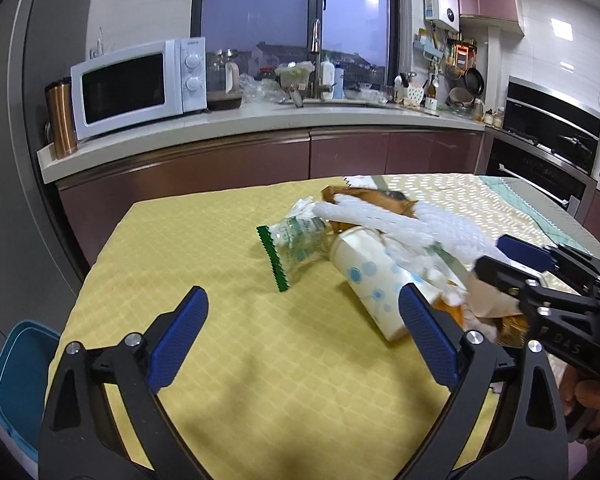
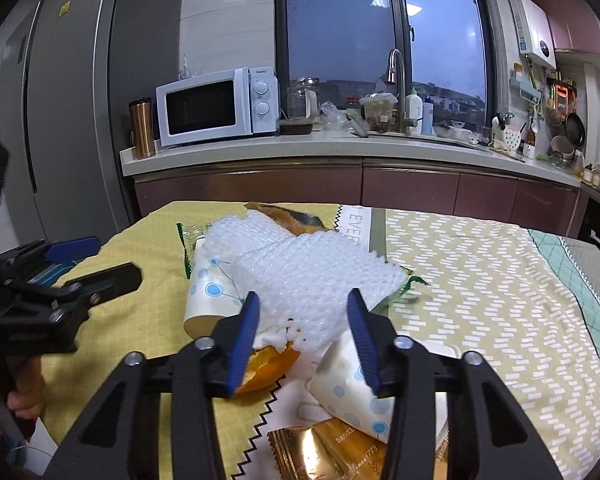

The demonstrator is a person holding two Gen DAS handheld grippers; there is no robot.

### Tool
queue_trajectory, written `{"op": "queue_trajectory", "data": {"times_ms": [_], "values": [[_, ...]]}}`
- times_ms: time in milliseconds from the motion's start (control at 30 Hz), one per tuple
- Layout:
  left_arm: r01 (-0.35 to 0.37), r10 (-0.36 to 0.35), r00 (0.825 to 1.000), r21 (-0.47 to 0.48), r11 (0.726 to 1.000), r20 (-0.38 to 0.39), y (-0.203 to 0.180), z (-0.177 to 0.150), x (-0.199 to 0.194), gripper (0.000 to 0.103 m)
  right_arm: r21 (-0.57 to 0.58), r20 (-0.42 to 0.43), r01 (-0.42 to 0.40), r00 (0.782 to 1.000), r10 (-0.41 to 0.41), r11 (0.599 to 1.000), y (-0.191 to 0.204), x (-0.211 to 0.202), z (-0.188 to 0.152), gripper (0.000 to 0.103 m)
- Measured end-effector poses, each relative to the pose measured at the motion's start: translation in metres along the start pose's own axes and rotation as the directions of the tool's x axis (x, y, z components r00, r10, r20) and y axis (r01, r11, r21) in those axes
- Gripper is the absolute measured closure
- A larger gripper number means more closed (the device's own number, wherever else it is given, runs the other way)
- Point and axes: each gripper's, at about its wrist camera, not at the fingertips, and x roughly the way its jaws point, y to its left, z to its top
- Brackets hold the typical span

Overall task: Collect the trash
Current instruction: 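Grasp the green-edged clear wrapper with the left gripper while the right gripper grasps the white foam net, then carry the wrapper with the left gripper into the blue bin while the right gripper drops the foam net there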

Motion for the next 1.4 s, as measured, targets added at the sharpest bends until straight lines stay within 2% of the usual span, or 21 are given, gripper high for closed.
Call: {"op": "queue_trajectory", "data": {"times_ms": [167, 200, 233, 267, 533, 633, 800, 967, 1200, 1400], "values": [[0.017, -0.02, 0.996, -0.037, 0.999, -0.082, 0.018, 0.016, 0.034, 0.032, 0.022, -0.011, -0.039, 0.999, 0.04, 0.999, -0.005, 0.003, 0.003, 0.083], [0.025, -0.03, 0.995, -0.046, 0.999, -0.094, 0.021, 0.019, 0.04, 0.034, 0.028, -0.015, -0.051, 0.999, 0.051, 0.998, -0.005, 0.004, 0.003, 0.09], [0.026, -0.032, 0.994, -0.056, 0.998, -0.107, 0.026, 0.023, 0.048, 0.036, 0.033, -0.018, -0.059, 0.998, 0.06, 0.998, -0.006, 0.005, 0.003, 0.092], [0.029, -0.036, 0.993, -0.064, 0.998, -0.113, 0.029, 0.025, 0.054, 0.042, 0.038, -0.021, -0.066, 0.998, 0.066, 0.997, -0.006, 0.005, 0.003, 0.092], [0.098, -0.115, 0.973, -0.095, 0.991, -0.198, 0.042, 0.038, 0.104, 0.06, 0.044, 0.003, -0.078, 0.997, 0.077, 0.996, -0.008, 0.0, 0.008, 0.094], [0.123, -0.144, 0.966, -0.109, 0.986, -0.213, 0.044, 0.038, 0.114, 0.078, 0.048, 0.019, -0.077, 0.997, 0.076, 0.996, -0.01, -0.003, 0.014, 0.094], [0.122, -0.143, 0.97, -0.112, 0.986, -0.197, 0.045, 0.042, 0.119, 0.083, 0.055, 0.032, -0.081, 0.996, 0.079, 0.995, -0.014, -0.006, 0.018, 0.094], [0.116, -0.131, 0.98, -0.103, 0.988, -0.148, 0.045, 0.045, 0.101, 0.085, 0.077, 0.058, -0.092, 0.994, 0.088, 0.993, -0.018, -0.012, 0.024, 0.095], [0.12, -0.132, 0.988, -0.136, 0.983, -0.086, 0.062, 0.039, 0.054, 0.085, 0.079, 0.107, -0.138, 0.986, 0.129, 0.987, -0.013, -0.024, 0.037, 0.095], [0.11, -0.116, 0.993, -0.17, 0.979, -0.023, 0.083, 0.031, 0.007, 0.085, 0.038, 0.142, -0.199, 0.971, 0.192, 0.979, 0.009, -0.037, 0.047, 0.095]]}}
